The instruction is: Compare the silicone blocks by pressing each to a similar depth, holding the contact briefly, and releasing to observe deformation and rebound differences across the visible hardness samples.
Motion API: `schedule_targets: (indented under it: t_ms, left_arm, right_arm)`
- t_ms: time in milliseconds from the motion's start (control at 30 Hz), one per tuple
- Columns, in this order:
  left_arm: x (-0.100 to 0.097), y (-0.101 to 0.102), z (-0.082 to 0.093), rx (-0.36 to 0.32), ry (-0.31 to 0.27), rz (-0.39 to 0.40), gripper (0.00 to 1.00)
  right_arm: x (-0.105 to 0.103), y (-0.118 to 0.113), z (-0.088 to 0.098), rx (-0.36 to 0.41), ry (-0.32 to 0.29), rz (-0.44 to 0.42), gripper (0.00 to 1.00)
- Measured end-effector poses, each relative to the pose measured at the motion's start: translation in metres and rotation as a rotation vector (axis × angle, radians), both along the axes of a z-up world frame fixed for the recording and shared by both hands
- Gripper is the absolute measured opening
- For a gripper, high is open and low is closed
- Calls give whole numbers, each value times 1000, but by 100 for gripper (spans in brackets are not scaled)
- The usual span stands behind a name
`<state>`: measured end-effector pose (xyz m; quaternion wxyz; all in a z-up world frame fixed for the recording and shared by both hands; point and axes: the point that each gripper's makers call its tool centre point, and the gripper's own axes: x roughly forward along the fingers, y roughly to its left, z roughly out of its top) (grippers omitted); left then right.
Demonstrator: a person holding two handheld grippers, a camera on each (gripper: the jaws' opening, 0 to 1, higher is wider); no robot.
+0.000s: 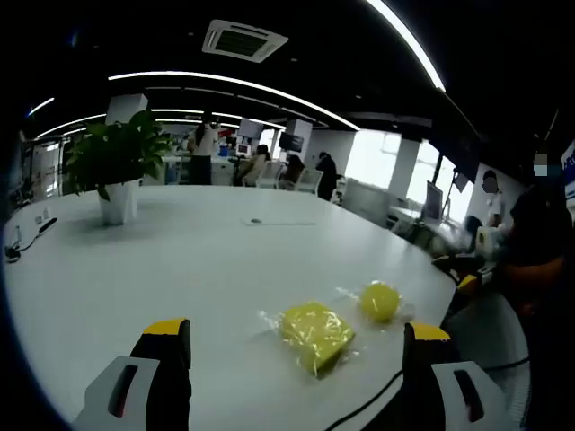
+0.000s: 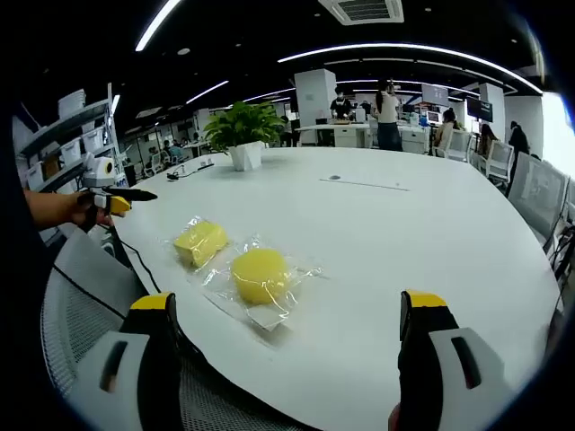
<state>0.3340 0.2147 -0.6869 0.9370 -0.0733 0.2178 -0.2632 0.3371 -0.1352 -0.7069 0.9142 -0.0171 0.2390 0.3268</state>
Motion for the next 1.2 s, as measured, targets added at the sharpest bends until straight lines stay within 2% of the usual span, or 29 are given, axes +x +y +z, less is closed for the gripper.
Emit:
schedule_targets:
  t_ms: [167,500,1200]
  left_arm:
    - [1,1,-3,15,8,0,100]
    - [0,3,-3,-3,14,21,100]
    - [0,4,-7,-2,39,14,100]
  right_arm:
    - [0,-2,3,19,-4,-17,96]
    - [-2,0,0,27,5,-16,96]
    - [-1,-2,-3,28,8,-20,96]
